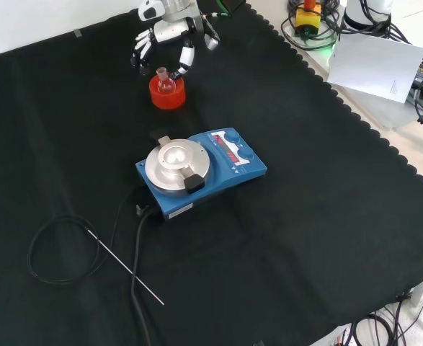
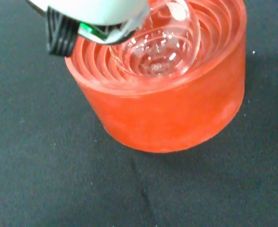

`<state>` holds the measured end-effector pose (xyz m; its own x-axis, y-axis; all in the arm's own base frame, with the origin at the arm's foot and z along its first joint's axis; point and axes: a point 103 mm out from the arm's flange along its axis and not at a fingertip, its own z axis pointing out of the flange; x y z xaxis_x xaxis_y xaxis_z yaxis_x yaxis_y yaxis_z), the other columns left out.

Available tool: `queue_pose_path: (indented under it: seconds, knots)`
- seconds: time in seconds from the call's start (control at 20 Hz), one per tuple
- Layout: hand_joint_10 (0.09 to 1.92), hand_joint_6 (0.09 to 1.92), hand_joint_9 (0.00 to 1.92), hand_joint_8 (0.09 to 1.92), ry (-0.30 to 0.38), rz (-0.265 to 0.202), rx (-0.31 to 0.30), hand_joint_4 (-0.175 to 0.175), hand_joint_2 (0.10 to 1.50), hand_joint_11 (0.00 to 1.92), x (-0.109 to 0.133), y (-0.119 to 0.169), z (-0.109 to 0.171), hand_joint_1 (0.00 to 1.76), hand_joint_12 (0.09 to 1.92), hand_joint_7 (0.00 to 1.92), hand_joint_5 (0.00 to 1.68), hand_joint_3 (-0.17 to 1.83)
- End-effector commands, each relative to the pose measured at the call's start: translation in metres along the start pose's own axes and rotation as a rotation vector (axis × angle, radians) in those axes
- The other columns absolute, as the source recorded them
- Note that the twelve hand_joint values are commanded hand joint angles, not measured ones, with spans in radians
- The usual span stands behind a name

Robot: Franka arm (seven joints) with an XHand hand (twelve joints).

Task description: Pick up the round-bottom flask.

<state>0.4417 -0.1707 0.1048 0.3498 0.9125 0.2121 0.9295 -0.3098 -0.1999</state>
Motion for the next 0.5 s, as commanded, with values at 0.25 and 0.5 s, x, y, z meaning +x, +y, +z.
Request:
queue_pose_path:
  seconds: [0.25, 0.5]
  knots:
    - [0.67, 0.68, 0.51, 0.7, 0.009, 0.003, -0.008, -0.044, 0.6, 0.17, -0.0037, 0.0026, -0.002, 1.01, 1.39, 0.29, 0.69, 0.7]
    - [0.67, 0.72, 0.52, 0.7, 0.002, 0.005, -0.007, -0.047, 0.6, 0.18, -0.0014, 0.0038, 0.0, 1.02, 1.39, 0.3, 0.72, 0.71]
